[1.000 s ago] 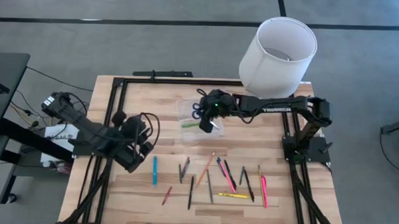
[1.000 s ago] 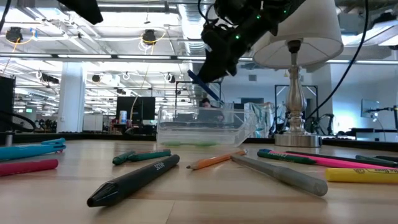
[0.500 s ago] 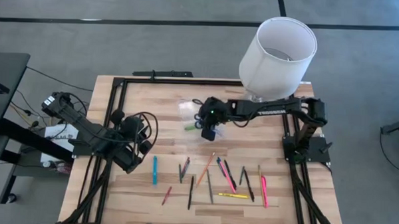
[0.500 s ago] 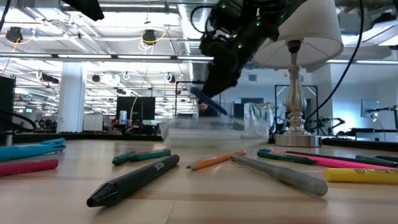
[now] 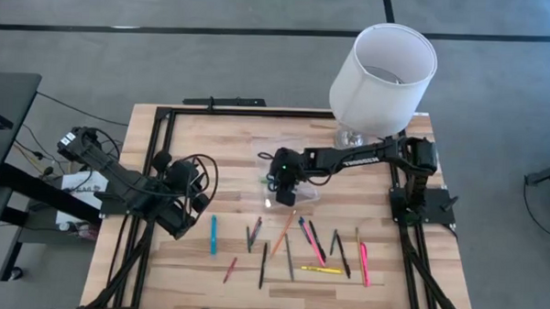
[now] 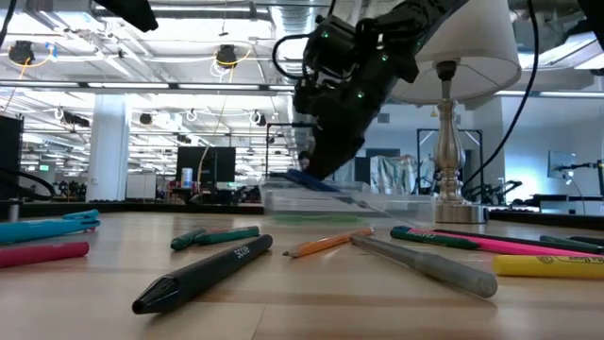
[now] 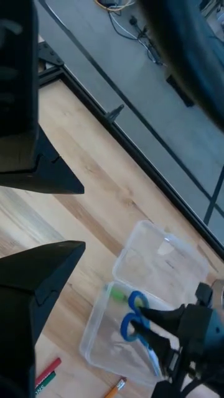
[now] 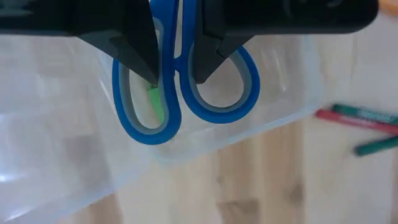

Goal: Pick & place school supplies into a supply box
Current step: Put the blue scissors into the transparent supply box

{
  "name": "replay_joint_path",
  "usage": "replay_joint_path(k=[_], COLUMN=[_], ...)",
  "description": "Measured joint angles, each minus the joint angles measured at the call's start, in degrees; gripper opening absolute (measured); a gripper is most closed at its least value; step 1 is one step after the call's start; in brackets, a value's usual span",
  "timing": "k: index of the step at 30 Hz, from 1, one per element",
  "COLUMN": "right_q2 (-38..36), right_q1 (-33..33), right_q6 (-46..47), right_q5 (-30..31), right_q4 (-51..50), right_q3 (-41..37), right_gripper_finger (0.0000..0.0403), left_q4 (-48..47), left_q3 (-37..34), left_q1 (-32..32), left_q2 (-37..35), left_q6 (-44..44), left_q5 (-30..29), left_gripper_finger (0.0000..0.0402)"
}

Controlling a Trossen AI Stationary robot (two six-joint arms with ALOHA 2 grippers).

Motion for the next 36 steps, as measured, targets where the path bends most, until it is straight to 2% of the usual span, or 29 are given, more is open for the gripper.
replay_joint_path(k=[4, 11, 16, 20, 30, 36], right_q2=[1.08, 2.21, 2.18, 2.18, -2.18, -4.6], right_q1=[0.54, 1.18, 0.9, -0.05, 0.09, 1.2], right_q6=[-1.94, -1.93, -1.89, -0.09, 5.17, 5.39], right_q5=[-3.59, -3.3, 1.33, 1.03, 0.97, 0.69], right_q4=[-0.68, 0.56, 1.05, 0.88, -2.37, -12.15], right_q3=[0.2, 0.24, 0.24, 0.24, 0.5, 0.16], right_gripper_finger=[0.0078, 0.0123, 0.0153, 0.0169, 0.0173, 0.0157], left_q4=[-0.05, -0.02, -0.02, -0.02, -0.02, -0.07], left_q3=[0.0, 0.0, 0.0, 0.0, 0.0, -0.46], left_q1=[0.0, 0.0, 0.0, 0.0, 0.0, 0.0], left_q2=[-0.02, 0.0, 0.0, 0.0, -0.02, -0.02], left_q6=[0.01, 0.01, 0.01, 0.03, 0.45, 0.53], left_q5=[-0.04, -0.33, -1.39, -2.25, -2.29, -2.68], left_gripper_finger=[0.0128, 0.0128, 0.0128, 0.0128, 0.0128, 0.0128])
